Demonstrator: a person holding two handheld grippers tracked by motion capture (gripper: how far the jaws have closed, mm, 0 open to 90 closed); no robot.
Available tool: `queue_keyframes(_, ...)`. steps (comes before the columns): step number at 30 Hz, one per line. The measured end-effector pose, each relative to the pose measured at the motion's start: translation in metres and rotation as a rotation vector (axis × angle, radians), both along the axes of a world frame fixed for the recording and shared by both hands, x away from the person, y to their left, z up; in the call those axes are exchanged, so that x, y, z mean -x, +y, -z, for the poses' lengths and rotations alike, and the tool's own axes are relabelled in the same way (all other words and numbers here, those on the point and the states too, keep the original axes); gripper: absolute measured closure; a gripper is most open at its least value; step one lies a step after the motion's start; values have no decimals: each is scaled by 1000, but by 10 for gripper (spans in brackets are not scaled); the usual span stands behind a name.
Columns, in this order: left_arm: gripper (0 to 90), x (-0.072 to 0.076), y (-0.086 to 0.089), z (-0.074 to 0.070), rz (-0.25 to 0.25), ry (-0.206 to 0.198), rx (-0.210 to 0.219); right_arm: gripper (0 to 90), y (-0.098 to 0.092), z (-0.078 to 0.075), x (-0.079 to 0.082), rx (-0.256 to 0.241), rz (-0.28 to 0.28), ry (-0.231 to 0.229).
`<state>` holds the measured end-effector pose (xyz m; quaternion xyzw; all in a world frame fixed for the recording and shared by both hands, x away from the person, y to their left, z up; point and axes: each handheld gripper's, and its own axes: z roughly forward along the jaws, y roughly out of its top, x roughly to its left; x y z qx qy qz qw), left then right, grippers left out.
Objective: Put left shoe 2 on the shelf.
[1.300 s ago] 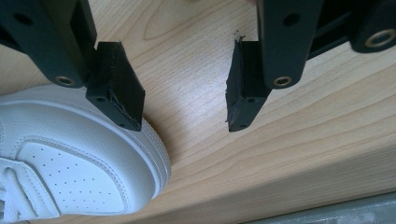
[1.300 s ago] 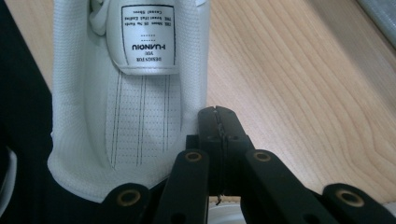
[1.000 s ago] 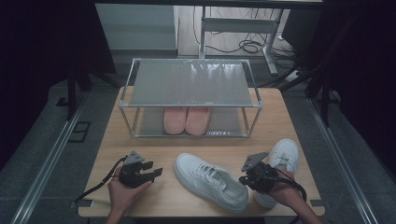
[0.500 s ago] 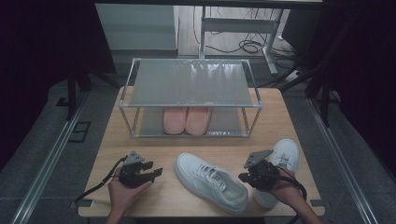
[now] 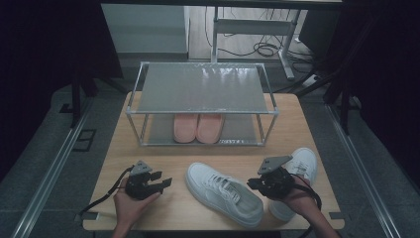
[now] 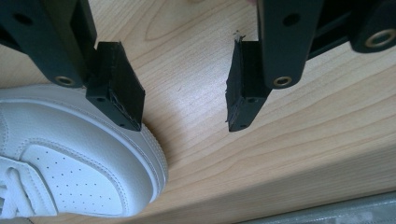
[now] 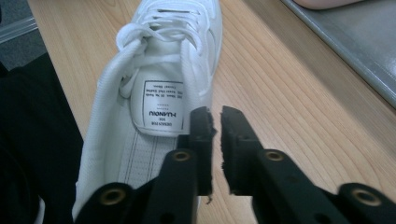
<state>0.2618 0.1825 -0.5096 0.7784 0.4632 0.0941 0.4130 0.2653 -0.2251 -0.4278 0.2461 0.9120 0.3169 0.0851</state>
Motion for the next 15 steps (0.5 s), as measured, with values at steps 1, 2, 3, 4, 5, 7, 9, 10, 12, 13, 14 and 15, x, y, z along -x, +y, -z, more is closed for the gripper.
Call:
queue_keyframes(1, 474, 0, 0, 0, 1, 0, 1, 770, 1, 0, 0, 1, 0, 1)
queue_keyframes(2, 473, -1, 0, 0, 1, 1, 0, 718, 3, 0, 0, 1, -3, -3)
queue_keyframes(3, 473, -1, -1, 1, 2, 1, 1, 695, 4, 1, 0, 1, -2, -3)
queue_keyframes(4, 473, 0, -1, 1, 2, 1, 1, 660, 6, 1, 1, 4, -2, 0)
queue_keyframes(5, 473, 0, -1, 1, 3, 2, 0, 637, 8, 1, 1, 6, -4, -2)
queue_keyframes(7, 473, 0, -1, 1, 3, 1, 2, 589, 11, 2, 1, 9, 1, -4)
queue_keyframes(9, 473, 0, 0, 0, 2, 0, 3, 561, 15, 2, 1, 12, 7, -13)
queue_keyframes(10, 473, 0, 0, 0, 2, 0, 3, 556, 18, 3, 0, 14, 4, -13)
queue_keyframes(12, 473, 0, 0, 0, 2, -2, 2, 554, 22, 6, -1, 24, -3, -6)
queue_keyframes(13, 473, 0, 0, 0, 4, -1, 1, 553, 24, 7, -1, 27, -4, -6)
queue_keyframes(14, 473, 0, 0, 0, 4, 1, -1, 553, 27, 8, -1, 30, -9, -1)
queue_keyframes(15, 473, 0, 0, 0, 4, 1, -2, 553, 29, 9, -2, 34, -12, 1)
